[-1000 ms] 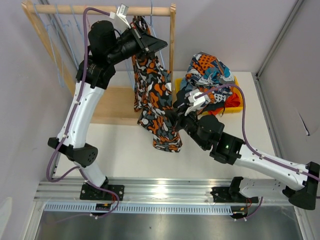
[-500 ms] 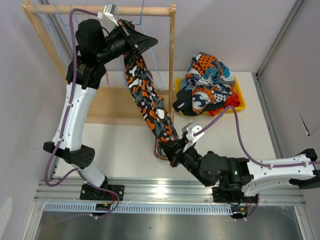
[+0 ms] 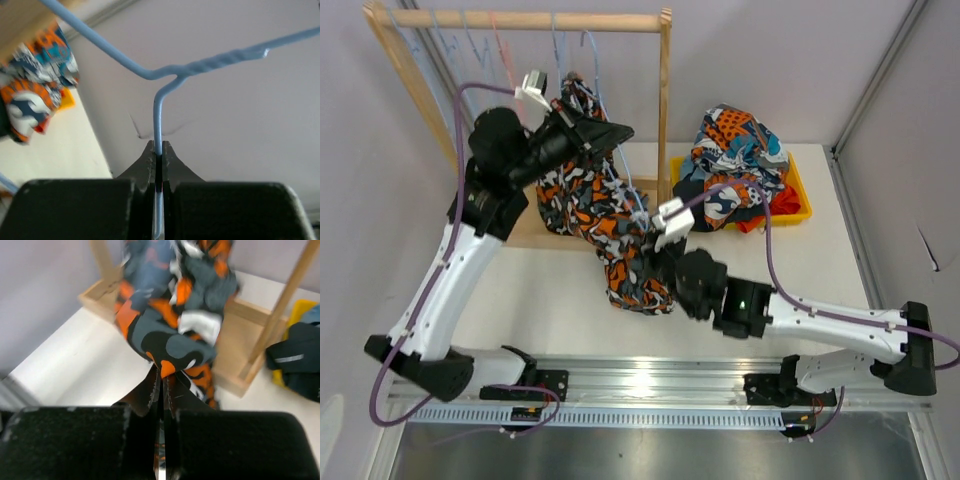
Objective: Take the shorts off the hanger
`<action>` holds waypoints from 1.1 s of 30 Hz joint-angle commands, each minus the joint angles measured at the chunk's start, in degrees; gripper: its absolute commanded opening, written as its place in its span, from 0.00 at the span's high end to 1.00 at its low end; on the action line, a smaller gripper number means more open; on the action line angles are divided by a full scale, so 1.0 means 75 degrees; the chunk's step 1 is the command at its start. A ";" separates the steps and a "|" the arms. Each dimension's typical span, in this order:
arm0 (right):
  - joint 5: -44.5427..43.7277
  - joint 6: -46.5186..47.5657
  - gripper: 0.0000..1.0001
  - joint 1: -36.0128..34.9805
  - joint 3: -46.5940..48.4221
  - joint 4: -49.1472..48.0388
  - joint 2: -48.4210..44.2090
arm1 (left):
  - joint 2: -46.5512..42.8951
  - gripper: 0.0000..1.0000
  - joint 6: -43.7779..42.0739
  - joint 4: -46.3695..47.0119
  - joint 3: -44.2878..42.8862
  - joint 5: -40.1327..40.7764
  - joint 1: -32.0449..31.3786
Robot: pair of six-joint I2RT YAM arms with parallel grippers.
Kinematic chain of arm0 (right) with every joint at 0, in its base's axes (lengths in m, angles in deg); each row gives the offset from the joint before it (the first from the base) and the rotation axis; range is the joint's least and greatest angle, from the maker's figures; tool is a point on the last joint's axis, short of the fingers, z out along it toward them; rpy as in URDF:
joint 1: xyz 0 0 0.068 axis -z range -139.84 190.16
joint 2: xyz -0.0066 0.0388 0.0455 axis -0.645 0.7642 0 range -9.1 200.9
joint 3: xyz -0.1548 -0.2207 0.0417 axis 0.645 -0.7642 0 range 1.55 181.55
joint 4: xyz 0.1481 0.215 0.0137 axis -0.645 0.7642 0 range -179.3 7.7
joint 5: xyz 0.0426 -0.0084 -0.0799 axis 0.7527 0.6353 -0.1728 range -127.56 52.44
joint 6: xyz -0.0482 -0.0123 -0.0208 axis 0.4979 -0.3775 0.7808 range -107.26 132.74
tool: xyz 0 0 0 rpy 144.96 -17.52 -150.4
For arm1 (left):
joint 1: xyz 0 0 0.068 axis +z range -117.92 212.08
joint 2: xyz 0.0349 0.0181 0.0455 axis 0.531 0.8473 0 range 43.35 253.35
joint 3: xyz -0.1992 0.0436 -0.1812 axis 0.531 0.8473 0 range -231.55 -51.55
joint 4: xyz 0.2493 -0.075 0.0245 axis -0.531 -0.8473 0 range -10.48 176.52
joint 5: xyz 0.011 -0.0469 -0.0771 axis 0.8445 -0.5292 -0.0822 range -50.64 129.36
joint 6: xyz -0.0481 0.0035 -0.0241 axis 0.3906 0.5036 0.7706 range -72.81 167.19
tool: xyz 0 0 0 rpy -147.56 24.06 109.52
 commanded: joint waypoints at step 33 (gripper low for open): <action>0.1988 0.2014 1.00 0.5285 0.6519 0.2039 0.0555 | 0.0682 1.00 -0.1405 -0.1282 -0.2951 -0.1325 -0.0564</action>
